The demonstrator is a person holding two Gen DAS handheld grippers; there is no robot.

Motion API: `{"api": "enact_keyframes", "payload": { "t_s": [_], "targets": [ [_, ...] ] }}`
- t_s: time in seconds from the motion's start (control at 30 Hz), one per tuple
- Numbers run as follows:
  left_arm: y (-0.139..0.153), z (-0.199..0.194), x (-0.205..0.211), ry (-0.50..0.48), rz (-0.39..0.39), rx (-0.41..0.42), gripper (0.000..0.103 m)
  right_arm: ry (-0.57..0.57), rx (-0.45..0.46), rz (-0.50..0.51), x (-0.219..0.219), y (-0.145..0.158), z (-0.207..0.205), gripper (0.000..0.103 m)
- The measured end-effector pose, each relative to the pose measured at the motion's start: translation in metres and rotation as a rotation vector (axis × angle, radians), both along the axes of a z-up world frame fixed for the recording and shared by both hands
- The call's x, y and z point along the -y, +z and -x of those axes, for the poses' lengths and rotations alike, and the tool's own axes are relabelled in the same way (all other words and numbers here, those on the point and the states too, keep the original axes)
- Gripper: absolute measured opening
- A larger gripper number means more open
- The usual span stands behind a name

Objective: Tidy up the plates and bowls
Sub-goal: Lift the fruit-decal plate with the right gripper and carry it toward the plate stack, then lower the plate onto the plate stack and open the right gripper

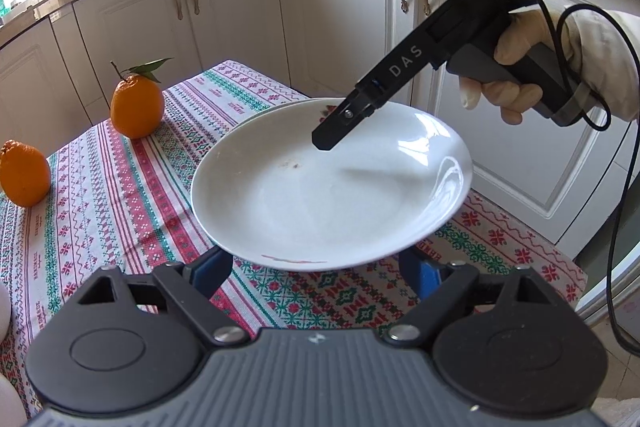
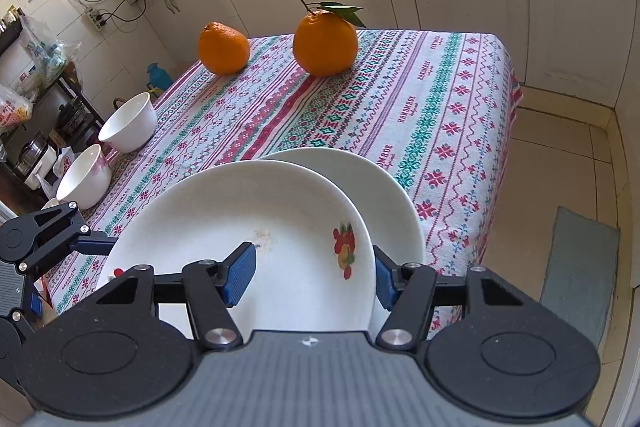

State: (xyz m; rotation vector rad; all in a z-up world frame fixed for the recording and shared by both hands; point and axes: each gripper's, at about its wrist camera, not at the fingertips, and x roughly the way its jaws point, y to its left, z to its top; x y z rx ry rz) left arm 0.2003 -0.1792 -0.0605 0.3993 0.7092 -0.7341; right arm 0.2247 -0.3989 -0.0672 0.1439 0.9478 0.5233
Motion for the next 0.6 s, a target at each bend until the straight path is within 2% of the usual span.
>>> {"api": "enact_keyframes", "payload": {
  "t_s": [0.13,0.6],
  "targets": [
    [-0.002,-0.007,-0.001,0.005,0.008,-0.017,0.09,-0.01,0.002,0.011,0.003,0.001,0.002,0.066],
    [-0.004,-0.01,0.001,-0.007,0.013,0.006,0.09,-0.047,0.012,0.019,0.013,0.008,0.012,0.067]
  ]
}}
